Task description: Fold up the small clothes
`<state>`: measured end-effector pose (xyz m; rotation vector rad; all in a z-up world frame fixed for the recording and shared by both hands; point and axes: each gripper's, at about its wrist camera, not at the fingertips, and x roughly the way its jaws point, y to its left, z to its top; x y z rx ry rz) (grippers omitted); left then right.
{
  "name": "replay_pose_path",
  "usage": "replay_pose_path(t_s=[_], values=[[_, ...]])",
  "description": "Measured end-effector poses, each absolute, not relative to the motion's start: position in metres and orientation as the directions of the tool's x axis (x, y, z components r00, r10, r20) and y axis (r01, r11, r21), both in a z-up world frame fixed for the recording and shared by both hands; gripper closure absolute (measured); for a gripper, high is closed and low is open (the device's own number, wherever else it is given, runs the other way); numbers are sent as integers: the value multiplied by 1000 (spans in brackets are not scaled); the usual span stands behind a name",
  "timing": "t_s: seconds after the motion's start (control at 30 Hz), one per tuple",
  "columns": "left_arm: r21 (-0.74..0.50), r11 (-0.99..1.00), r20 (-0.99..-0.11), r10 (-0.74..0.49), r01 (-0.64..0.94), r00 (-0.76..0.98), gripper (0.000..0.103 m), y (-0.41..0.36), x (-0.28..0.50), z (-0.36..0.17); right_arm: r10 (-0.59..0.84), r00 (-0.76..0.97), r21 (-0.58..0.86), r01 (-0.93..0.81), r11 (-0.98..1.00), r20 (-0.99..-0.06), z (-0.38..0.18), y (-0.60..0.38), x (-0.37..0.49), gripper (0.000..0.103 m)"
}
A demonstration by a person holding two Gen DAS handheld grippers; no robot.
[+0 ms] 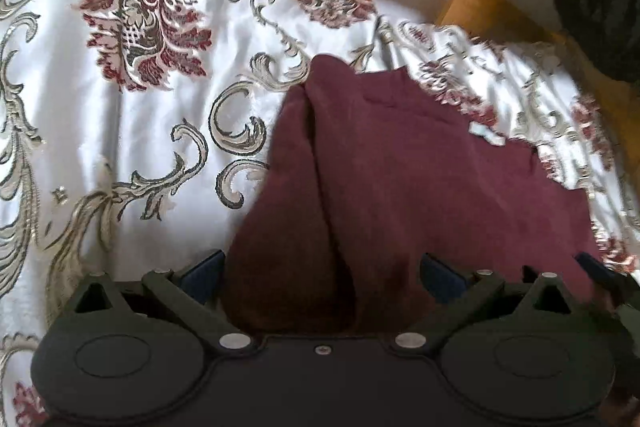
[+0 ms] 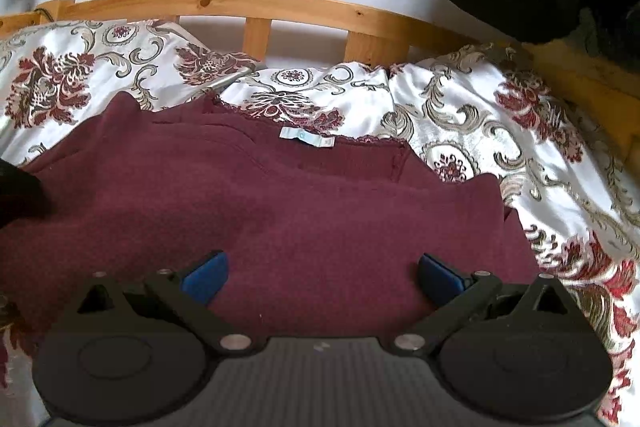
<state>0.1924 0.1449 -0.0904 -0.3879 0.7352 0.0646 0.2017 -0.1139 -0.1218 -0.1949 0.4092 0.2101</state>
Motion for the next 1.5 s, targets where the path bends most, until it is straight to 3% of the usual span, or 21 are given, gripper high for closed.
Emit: replay_pose_path(t_s=[0.17,0.37,0.57,0.77,0.83,0.93,1.07,1.3,1.5], values=[[-313,930,-662,-68,-193,746,1,146,196,-97,196,872,-102,-268,958,-449,-116,-127,187,0],[-340,918,-677,-86,-207,731,2,152,201,-93,218,832,-194,-359,913,-509,-96,-136,166,0],[-318,909,-696,-32,-269,717,17,153,200,-87,164,852,-331,-360,872,-497,-86,-170,121,0],[-290,925,-718,-41,-245,695,47,146,200,-78,156,857,-178,-274,945,-491,-93,-202,121,0],[-290,922,-723,-35,-256,690,73,143,199,-73,158,860,-171,-270,947,-485,-93,-205,125,0],[-222,942,-699,25,-250,715,82,124,195,-59,148,868,-192,-265,945,-473,-95,-204,128,0],[-111,979,-626,66,-172,777,85,86,189,-30,148,871,-201,-268,942,-468,-98,-204,126,0],[-180,981,-589,-46,-75,807,85,41,207,15,103,893,-199,-208,958,-437,-89,-216,129,0],[-206,975,-597,-188,77,780,85,-20,222,19,47,902,-173,-133,976,-429,-83,-241,134,0]])
